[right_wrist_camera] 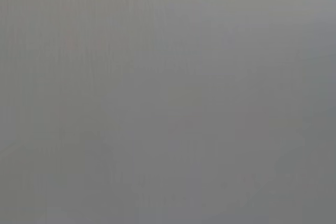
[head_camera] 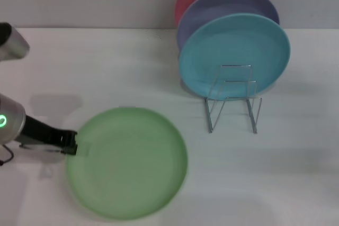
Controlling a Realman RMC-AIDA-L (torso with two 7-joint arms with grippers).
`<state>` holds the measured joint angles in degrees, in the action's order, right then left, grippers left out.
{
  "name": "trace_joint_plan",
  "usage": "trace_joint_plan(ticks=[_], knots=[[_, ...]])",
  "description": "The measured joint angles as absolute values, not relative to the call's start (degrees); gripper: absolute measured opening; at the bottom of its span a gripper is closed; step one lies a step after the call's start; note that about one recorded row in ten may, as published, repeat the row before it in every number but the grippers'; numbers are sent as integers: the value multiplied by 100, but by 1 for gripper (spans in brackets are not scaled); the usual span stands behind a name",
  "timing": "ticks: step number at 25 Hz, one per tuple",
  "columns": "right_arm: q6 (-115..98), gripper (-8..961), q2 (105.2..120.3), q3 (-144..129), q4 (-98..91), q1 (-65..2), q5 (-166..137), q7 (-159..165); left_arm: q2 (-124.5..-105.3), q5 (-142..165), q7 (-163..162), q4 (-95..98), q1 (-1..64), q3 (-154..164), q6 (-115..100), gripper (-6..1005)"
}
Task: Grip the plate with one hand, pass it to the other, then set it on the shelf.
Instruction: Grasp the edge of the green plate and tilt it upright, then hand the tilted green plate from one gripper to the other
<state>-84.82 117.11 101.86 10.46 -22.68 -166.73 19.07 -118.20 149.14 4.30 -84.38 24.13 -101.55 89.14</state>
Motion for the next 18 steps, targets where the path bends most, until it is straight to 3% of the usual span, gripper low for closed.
trace_joint_plan(ticks=[11, 18], knots=[[-8481, 758, 11742, 10186, 1028, -2267, -16673, 1907, -11831, 14829, 534, -8811, 2232, -10165, 8233, 31], [-8463, 758, 11742, 10186, 1012, -2259, -16673, 1907, -11834, 14653, 714, -9204, 1663, -9845, 6596, 32]])
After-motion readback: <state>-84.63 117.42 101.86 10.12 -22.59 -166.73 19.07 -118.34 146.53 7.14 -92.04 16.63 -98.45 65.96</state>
